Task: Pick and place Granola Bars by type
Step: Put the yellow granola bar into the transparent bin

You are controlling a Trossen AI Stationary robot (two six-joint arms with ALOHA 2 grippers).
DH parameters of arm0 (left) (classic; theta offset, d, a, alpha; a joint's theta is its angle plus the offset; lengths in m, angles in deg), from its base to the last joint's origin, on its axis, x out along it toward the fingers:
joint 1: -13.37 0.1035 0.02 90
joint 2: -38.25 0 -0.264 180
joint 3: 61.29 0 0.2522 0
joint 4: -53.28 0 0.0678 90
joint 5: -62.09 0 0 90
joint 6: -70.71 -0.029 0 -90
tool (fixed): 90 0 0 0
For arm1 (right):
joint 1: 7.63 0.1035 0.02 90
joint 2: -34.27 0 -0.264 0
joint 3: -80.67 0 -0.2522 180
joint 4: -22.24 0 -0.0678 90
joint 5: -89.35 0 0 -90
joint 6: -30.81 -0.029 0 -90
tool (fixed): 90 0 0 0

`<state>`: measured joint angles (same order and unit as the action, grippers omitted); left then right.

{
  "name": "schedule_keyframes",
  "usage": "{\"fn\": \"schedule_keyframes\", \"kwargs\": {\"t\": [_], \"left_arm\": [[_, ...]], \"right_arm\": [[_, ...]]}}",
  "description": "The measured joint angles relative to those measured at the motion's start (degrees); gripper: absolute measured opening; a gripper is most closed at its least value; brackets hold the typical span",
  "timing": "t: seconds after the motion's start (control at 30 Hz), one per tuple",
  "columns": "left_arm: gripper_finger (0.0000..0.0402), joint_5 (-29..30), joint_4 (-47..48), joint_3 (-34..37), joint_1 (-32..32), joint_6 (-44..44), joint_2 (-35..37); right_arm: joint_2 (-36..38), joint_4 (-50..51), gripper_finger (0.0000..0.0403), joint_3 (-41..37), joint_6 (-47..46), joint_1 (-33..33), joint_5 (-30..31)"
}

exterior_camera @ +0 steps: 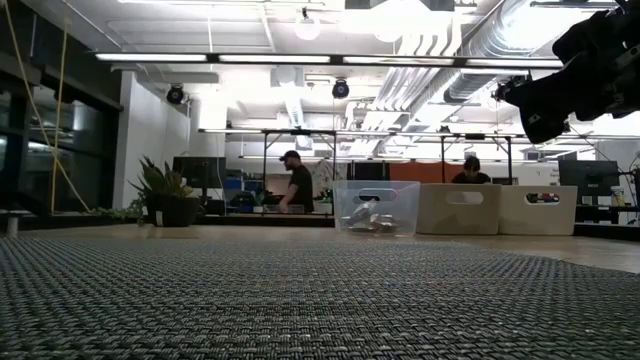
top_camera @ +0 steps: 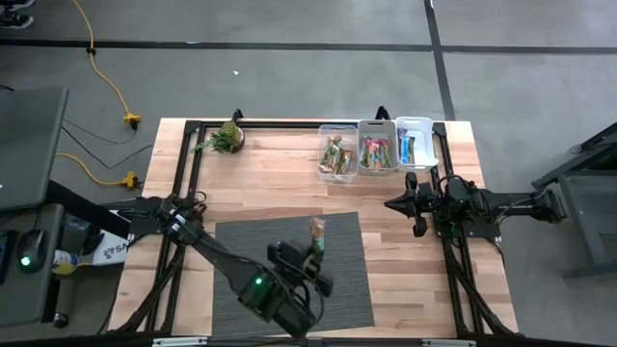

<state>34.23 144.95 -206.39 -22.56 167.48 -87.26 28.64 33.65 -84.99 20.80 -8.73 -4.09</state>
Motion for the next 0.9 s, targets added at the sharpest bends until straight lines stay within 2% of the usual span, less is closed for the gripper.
{"fn": "schedule_keyframes", "kwargs": {"t": [0.17, 0.33, 0.53, 0.67, 0.9], "left_arm": [[0.0116, 1.07, -2.43, -3.71, 3.67, -10.34, 0.19], [0.0116, -6.46, -12.47, -3.62, 10.27, -27.26, 1.23], [0.0116, -16.12, -28.78, -3.7, 18.98, -46.58, 2.1], [0.0116, -22.21, -34.2, -3.64, 24.82, -51.16, 2.52], [0.0116, -33.6, -38.76, -3.68, 34.91, -49.08, 3.58]], "right_arm": [[0.0, 0.0, 0.0, 0.01, -0.01, 0.01, 0.02], [0.02, 0.04, 0.0, 0.01, -0.01, 0.0, 0.0], [0.03, 0.17, 0.0, 0.01, -0.01, 0.0, 0.02], [0.02, 0.17, 0.0, 0.01, 0.01, 0.02, 0.02], [0.02, 0.17, 0.0, 0.01, 0.01, 0.01, 0.02]]}}
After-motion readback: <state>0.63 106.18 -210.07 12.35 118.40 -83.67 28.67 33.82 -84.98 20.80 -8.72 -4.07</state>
